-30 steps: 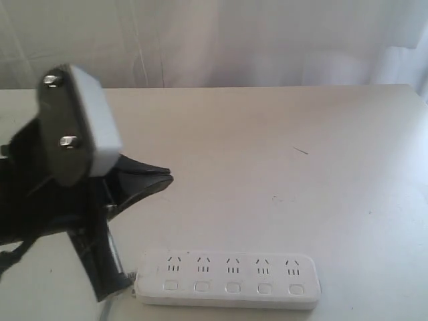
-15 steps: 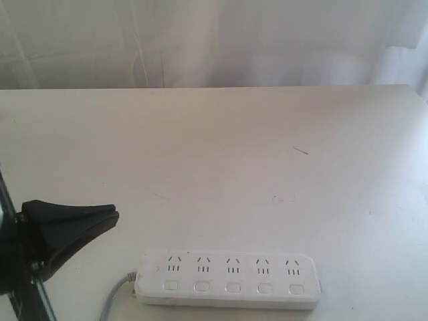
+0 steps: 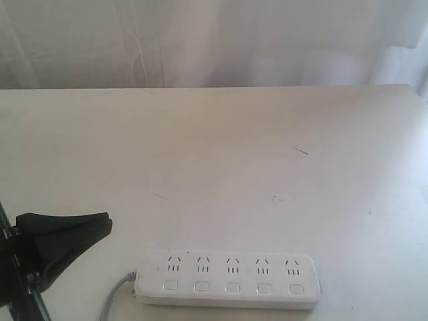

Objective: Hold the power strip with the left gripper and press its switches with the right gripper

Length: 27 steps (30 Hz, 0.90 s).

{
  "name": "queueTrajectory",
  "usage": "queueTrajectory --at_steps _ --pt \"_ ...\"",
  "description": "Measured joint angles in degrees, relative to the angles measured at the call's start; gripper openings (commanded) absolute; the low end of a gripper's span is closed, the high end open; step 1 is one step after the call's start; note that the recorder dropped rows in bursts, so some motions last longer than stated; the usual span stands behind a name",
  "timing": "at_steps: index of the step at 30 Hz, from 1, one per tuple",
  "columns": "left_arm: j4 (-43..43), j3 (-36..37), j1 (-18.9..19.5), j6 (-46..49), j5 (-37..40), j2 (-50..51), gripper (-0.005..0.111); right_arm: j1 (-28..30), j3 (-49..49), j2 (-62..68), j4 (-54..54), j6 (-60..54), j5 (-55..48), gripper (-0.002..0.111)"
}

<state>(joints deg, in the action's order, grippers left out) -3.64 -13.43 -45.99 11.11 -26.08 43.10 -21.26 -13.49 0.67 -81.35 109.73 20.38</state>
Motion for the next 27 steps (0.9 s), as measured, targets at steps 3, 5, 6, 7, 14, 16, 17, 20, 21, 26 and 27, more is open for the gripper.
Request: queueTrajectory --at_steps 3,5,6,7,14,16,17,20,21,26,27 --pt "0.9 0.0 0.0 -0.5 -0.1 -0.1 0.000 0.0 0.0 -0.3 0.3 0.0 8.2 0.000" --pt "1.2 0.0 0.0 -0.8 -0.4 -0.1 0.000 0.0 0.0 -0.3 0.0 0.0 13.0 0.000" --pt "1.3 0.0 0.0 -1.0 -0.5 -0.1 0.000 0.0 0.0 -0.3 -0.1 0.0 15.9 0.000" --pt "1.3 0.0 0.0 -1.0 -0.7 -0.1 0.000 0.0 0.0 -0.3 -0.1 0.0 17.7 0.000" --pt "1.6 0.0 0.0 -1.6 -0.8 -0.1 0.000 0.0 0.0 -0.4 -0.4 0.0 27.0 0.000" --pt "1.6 0.0 0.0 -2.0 -0.7 -0.1 0.000 0.0 0.0 -0.4 -0.5 0.0 27.9 0.000" --pt "1.6 0.0 0.0 -2.4 -0.7 -0.1 0.000 0.0 0.0 -0.4 -0.6 0.0 28.2 0.000" --pt "1.7 0.0 0.0 -3.0 -0.6 -0.1 0.000 0.0 0.0 -0.4 -0.7 0.0 28.4 0.000" --pt "1.7 0.0 0.0 -3.2 -0.4 -0.1 0.000 0.0 0.0 -0.4 -1.2 0.0 28.0 0.000" --pt "3.1 0.0 0.0 -4.5 -0.4 -0.1 0.000 0.0 0.3 -0.4 -13.4 0.0 13.4 0.000" --pt "3.3 0.0 0.0 -4.5 -0.4 -0.1 0.000 0.0 0.8 -0.4 -15.4 -0.1 9.3 0.000"
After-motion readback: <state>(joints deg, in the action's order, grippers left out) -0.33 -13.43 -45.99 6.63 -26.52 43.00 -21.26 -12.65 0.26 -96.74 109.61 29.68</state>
